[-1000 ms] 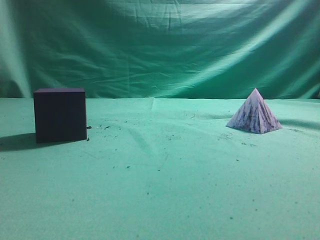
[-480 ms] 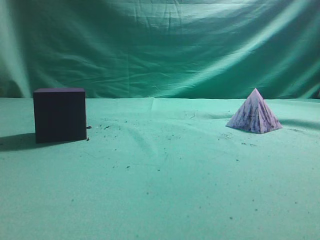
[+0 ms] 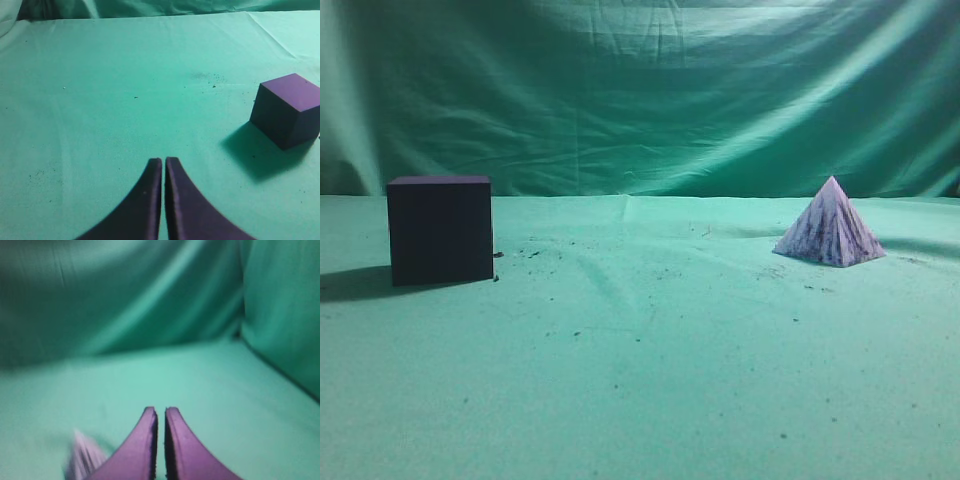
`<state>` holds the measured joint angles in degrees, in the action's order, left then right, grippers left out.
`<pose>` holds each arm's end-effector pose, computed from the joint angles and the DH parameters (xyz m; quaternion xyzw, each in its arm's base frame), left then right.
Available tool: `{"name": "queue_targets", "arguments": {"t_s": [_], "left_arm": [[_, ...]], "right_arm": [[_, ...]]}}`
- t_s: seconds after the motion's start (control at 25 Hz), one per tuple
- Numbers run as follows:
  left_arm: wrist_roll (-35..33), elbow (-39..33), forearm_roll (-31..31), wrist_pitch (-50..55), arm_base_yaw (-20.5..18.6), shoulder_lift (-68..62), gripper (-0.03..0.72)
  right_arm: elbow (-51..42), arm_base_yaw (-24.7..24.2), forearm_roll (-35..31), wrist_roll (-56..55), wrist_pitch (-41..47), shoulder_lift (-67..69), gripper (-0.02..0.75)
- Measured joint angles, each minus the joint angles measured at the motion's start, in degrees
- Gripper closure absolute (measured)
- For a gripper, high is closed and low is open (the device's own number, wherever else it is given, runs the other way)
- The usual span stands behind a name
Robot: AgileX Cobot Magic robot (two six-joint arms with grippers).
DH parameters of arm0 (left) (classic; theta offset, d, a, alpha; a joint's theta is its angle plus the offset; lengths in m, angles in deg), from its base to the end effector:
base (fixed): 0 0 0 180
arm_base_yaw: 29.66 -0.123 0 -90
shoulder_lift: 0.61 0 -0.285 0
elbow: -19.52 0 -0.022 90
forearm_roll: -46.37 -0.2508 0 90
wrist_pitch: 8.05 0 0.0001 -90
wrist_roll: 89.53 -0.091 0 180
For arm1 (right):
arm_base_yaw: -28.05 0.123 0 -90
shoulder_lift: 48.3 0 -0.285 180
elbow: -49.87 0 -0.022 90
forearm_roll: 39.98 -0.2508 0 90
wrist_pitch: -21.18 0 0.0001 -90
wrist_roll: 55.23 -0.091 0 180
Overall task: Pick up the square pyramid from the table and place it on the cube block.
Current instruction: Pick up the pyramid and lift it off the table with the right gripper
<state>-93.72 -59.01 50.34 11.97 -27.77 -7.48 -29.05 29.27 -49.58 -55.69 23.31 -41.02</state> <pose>0.0529 -0.0039 0.1749 0.0235 0.7950 -0.0170 0.6059 0.0570 0.0018 0.2003 0.0514 0.6946 0.0726 0.7138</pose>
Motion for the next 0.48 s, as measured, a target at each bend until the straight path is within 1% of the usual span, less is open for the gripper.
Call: {"name": "queue_targets", "arguments": {"t_s": [0.12, 0.16, 0.2, 0.24, 0.28, 0.36, 0.48], "left_arm": [[0.0, 0.0, 0.0, 0.0, 0.0, 0.0, 0.688], [0.0, 0.0, 0.0, 0.0, 0.0, 0.0, 0.688], [0.0, 0.0, 0.0, 0.0, 0.0, 0.0, 0.688], [0.0, 0.0, 0.0, 0.0, 0.0, 0.0, 0.688], [0.0, 0.0, 0.0, 0.0, 0.0, 0.0, 0.688], [0.0, 0.0, 0.0, 0.0, 0.0, 0.0, 0.688], [0.0, 0.0, 0.0, 0.0, 0.0, 0.0, 0.688]], "right_arm": [[0.0, 0.0, -3.4, 0.0, -12.5, 0.0, 0.738], [0.3, 0.0, -3.9, 0.0, -14.3, 0.0, 0.738], [1.5, 0.0, -4.1, 0.0, -13.1, 0.5, 0.738], [3.8, 0.0, -4.1, 0.0, -10.7, 1.4, 0.738], [7.0, 0.0, -4.1, 0.0, -6.2, 3.1, 0.738], [13.4, 0.0, -4.2, 0.0, 5.9, 8.7, 0.738], [21.0, 0.0, -4.2, 0.0, 19.6, 19.5, 0.738]]}}
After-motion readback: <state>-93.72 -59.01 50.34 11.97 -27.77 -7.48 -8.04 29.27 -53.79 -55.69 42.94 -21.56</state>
